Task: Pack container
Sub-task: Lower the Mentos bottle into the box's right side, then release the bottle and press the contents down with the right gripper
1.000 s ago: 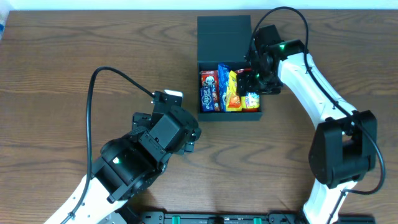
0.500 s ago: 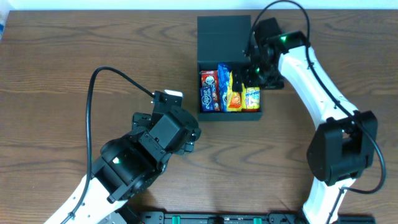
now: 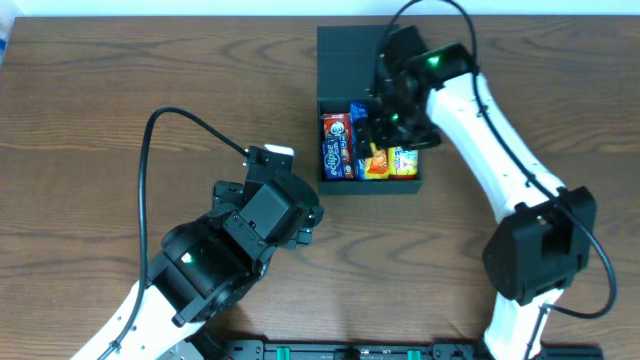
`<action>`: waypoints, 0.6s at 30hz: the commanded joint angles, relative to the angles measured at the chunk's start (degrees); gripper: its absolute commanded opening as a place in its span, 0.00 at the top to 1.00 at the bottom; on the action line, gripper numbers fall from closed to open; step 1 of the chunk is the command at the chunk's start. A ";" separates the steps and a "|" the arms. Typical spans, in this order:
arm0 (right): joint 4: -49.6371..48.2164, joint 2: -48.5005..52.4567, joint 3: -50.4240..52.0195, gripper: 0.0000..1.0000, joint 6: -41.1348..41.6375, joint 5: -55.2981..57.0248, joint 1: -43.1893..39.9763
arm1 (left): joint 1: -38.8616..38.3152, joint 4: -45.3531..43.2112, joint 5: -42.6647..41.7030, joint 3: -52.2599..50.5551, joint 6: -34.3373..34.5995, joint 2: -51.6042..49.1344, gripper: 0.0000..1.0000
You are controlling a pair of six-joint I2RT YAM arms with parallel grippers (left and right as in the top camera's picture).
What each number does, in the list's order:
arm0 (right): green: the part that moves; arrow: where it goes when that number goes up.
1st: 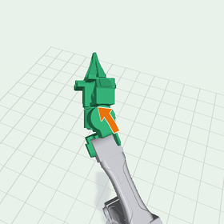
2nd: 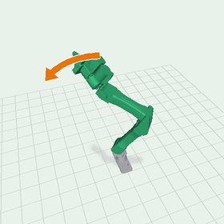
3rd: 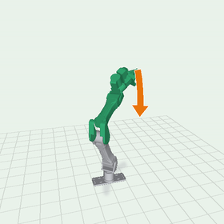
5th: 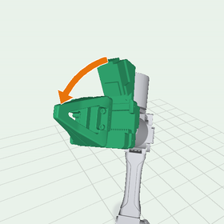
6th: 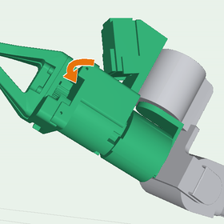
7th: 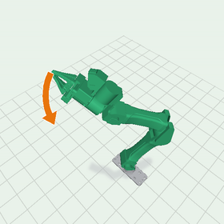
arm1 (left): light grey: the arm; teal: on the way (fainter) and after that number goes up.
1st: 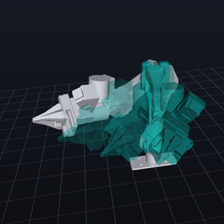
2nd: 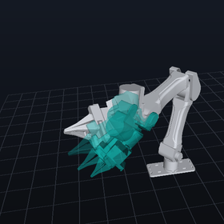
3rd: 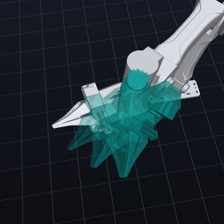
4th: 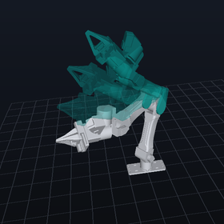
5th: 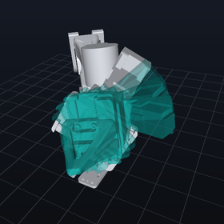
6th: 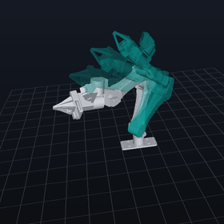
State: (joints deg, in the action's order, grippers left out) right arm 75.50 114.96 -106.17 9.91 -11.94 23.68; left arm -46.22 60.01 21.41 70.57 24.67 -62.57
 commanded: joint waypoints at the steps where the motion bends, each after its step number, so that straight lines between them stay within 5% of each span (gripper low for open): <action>1: -1.20 -1.81 -0.17 0.01 -0.79 0.13 0.63 | 0.17 0.15 1.05 -0.02 0.63 0.00 0.05; 18: -6.03 -1.77 5.33 0.01 -3.37 1.44 -1.46 | 0.17 0.15 1.05 -0.02 0.63 0.00 0.05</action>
State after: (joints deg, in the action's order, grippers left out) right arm 69.82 114.67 -102.08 7.53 -11.49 22.72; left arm -46.22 59.99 21.41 70.57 24.67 -62.57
